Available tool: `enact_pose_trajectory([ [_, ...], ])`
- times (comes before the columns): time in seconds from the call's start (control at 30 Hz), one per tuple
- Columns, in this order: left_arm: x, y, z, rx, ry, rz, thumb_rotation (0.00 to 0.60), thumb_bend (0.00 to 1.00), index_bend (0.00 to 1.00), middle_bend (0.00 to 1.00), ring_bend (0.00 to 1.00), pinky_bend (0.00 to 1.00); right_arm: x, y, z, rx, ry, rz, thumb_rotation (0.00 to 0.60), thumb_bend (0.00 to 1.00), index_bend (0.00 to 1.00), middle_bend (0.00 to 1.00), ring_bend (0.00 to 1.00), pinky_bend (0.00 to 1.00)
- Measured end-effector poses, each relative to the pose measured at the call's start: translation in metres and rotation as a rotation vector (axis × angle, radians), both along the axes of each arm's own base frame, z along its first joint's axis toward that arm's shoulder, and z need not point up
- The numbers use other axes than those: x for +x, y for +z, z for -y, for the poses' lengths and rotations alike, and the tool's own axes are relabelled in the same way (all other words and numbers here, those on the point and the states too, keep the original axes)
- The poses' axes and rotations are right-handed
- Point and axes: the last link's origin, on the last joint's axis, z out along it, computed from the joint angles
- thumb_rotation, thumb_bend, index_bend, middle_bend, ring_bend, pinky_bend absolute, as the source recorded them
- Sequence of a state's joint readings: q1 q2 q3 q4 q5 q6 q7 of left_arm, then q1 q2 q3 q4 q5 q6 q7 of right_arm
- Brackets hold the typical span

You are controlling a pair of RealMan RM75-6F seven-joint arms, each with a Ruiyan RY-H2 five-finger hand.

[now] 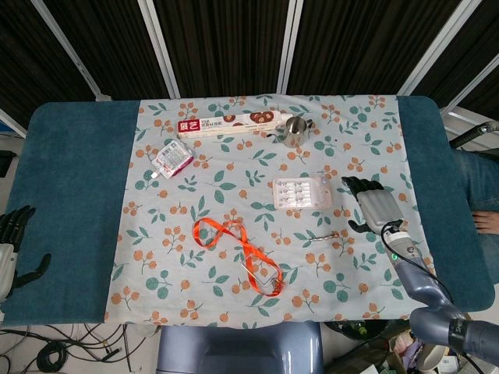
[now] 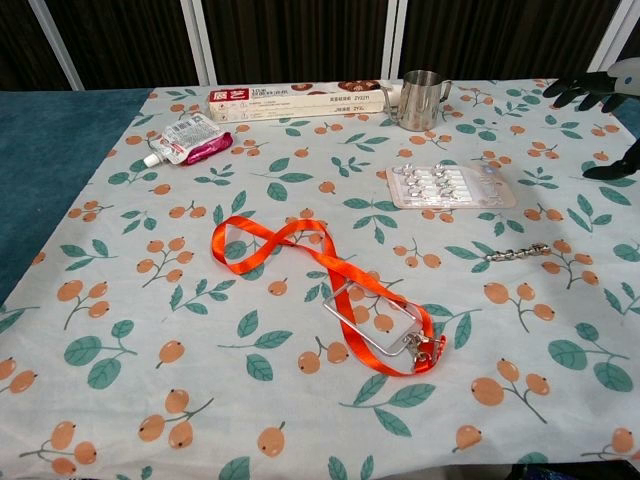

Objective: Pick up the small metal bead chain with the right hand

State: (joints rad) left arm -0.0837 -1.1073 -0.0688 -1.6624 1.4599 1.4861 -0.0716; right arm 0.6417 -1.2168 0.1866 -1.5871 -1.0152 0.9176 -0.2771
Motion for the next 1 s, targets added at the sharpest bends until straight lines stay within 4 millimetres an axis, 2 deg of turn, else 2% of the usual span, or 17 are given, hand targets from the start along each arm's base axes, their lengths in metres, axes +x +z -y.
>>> enact_pose_trajectory([
  [1.0, -0.0009, 0.0001, 0.0007, 0.005, -0.005, -0.001, 0.600, 0.34, 0.00, 0.04, 0.00, 0.00, -0.0008, -0.0022, -0.0009, 0.009, -0.001, -0.032, 0.600, 0.19, 0.06, 0.07, 0.11, 0.13],
])
